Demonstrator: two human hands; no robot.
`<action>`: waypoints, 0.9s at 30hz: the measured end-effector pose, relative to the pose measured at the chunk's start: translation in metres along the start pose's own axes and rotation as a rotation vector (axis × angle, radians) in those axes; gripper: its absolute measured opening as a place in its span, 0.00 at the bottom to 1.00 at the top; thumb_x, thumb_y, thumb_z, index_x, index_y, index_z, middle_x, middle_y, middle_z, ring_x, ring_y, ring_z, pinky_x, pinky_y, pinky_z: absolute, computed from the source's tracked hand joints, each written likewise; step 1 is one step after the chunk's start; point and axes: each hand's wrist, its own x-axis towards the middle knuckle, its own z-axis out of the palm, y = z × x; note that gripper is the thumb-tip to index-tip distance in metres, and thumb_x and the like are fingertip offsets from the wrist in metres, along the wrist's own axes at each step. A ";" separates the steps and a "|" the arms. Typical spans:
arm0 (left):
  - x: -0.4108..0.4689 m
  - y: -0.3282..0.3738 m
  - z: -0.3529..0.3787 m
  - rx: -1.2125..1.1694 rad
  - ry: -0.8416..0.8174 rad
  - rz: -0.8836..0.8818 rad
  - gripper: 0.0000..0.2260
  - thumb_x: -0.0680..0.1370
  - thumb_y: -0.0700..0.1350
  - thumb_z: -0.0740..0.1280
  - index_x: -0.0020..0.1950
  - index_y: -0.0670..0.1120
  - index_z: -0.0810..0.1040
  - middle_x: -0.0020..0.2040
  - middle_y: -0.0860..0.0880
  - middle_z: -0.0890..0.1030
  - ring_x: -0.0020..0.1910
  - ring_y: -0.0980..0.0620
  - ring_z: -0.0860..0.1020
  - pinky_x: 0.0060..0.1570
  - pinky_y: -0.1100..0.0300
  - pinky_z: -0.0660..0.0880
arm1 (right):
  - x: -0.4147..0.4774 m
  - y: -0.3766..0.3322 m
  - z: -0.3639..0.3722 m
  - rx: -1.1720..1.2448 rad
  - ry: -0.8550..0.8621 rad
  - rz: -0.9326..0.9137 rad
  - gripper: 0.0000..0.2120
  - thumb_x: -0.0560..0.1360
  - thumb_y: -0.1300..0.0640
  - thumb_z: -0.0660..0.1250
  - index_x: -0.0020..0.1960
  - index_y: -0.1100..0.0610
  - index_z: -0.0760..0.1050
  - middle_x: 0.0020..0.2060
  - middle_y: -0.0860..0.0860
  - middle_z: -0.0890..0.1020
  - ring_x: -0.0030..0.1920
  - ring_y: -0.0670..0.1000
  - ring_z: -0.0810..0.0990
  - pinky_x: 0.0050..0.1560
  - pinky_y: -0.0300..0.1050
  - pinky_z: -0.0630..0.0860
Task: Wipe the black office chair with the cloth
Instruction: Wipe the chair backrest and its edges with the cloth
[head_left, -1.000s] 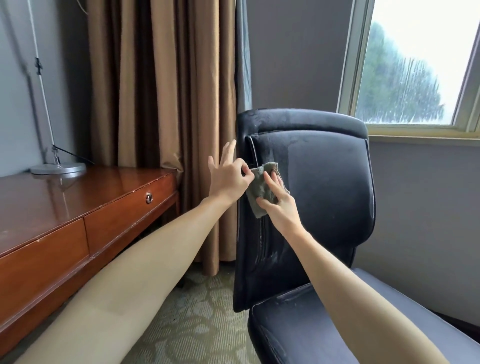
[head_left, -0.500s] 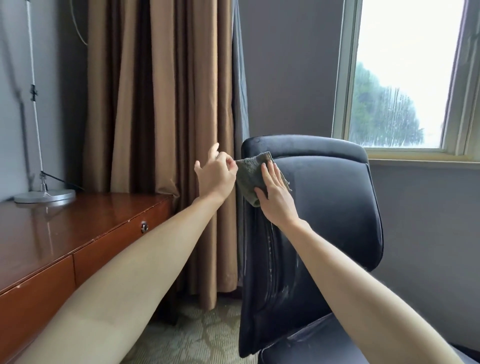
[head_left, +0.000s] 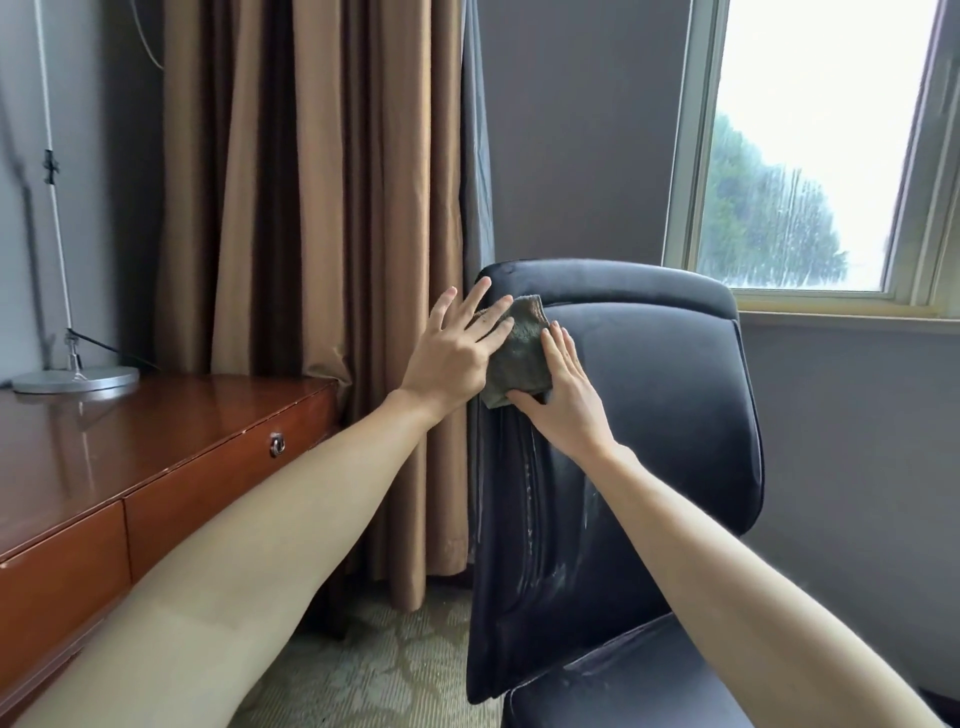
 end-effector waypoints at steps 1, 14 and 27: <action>0.002 0.000 0.000 0.002 0.017 -0.020 0.19 0.75 0.33 0.62 0.64 0.42 0.79 0.68 0.45 0.75 0.73 0.40 0.66 0.71 0.39 0.60 | 0.000 0.002 0.000 -0.020 0.006 -0.005 0.40 0.75 0.46 0.69 0.78 0.56 0.52 0.78 0.47 0.51 0.77 0.44 0.44 0.72 0.37 0.51; -0.010 0.017 0.011 -0.135 -0.191 -0.351 0.33 0.80 0.63 0.51 0.74 0.41 0.67 0.75 0.40 0.66 0.76 0.44 0.60 0.75 0.46 0.51 | 0.000 0.005 0.000 0.078 -0.034 -0.030 0.37 0.70 0.63 0.65 0.77 0.50 0.58 0.78 0.44 0.53 0.77 0.41 0.46 0.73 0.41 0.58; 0.010 0.029 0.016 -0.667 -0.135 -0.652 0.27 0.83 0.44 0.60 0.80 0.45 0.54 0.80 0.49 0.54 0.72 0.44 0.67 0.67 0.63 0.62 | 0.008 0.002 0.005 -0.156 -0.153 0.129 0.46 0.74 0.44 0.67 0.79 0.49 0.39 0.78 0.51 0.39 0.77 0.50 0.36 0.69 0.54 0.66</action>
